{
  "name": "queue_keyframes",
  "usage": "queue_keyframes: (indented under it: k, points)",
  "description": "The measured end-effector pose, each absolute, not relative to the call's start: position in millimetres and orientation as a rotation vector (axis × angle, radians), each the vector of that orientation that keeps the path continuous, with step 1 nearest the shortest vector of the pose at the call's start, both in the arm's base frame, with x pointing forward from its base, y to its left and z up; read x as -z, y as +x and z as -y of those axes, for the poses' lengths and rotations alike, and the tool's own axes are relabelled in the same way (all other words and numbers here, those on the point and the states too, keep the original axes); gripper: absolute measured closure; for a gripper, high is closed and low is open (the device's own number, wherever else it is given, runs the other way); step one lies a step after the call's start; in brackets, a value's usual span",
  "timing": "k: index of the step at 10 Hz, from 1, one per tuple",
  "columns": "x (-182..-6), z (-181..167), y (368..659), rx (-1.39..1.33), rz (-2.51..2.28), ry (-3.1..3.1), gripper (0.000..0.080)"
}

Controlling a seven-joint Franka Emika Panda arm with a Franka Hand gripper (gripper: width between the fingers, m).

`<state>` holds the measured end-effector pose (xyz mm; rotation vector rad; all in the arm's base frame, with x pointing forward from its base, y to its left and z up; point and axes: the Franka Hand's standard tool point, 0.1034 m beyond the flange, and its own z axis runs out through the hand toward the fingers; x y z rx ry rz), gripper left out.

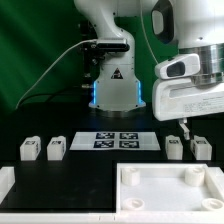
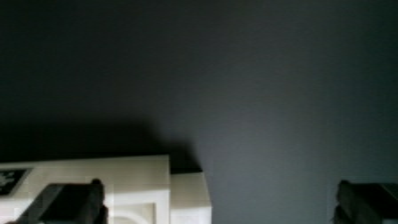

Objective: Assemble one leg

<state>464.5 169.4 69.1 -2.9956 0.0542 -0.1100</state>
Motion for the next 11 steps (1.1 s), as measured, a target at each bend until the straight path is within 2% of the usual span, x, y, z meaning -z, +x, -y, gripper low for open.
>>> queue_keyframes:
  k: [3, 5, 8, 10, 11]
  points:
    - [-68.0, -165.9, 464.1, 0.033, -0.015, -3.006, 0.015]
    - [-58.2, -169.4, 444.1, -0.41, -0.091, -3.024, 0.015]
    - [-38.9, -148.3, 433.6, -0.781, 0.056, -2.978, 0.015]
    - [-38.0, -146.4, 430.5, -1.029, 0.057, -2.906, 0.015]
    - [-40.8, -145.8, 422.7, -1.257, 0.073, -2.824, 0.015]
